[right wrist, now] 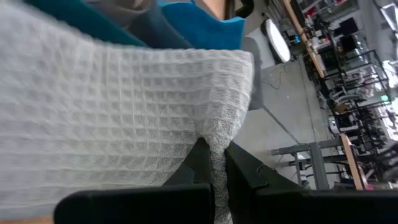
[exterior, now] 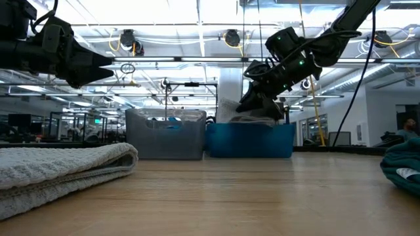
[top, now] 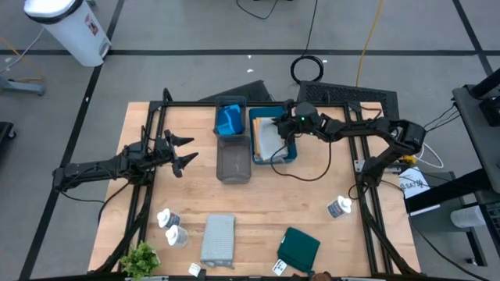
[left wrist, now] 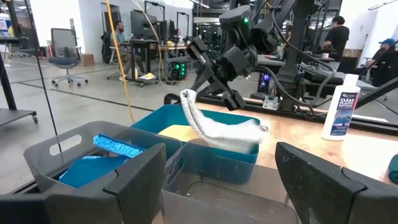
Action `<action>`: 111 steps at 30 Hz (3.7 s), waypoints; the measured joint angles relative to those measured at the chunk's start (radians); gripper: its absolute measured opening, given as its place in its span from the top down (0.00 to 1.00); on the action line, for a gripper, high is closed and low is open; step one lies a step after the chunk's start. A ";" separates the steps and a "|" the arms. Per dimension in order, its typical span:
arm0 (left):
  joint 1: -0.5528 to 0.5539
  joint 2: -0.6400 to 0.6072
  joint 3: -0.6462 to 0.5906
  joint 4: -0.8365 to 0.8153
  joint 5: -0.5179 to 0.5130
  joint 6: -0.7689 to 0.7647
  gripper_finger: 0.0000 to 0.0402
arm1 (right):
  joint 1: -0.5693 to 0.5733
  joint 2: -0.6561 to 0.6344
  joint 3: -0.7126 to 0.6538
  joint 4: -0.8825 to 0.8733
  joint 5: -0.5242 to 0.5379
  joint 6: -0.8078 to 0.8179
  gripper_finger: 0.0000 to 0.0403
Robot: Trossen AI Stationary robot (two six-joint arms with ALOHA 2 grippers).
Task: Pick & Place Kitchen Items
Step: Put the gray towel into the blue bin
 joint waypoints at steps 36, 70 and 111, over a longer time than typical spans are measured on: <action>0.000 0.000 0.000 0.000 0.000 0.000 0.23 | -0.037 0.142 0.000 0.141 0.000 0.000 1.00; 0.000 0.000 0.000 0.000 0.001 0.000 0.23 | -0.042 0.141 0.000 0.145 0.000 0.030 1.00; 0.000 0.000 0.000 0.000 0.001 0.000 0.23 | -0.042 0.141 0.000 0.145 0.000 0.075 1.00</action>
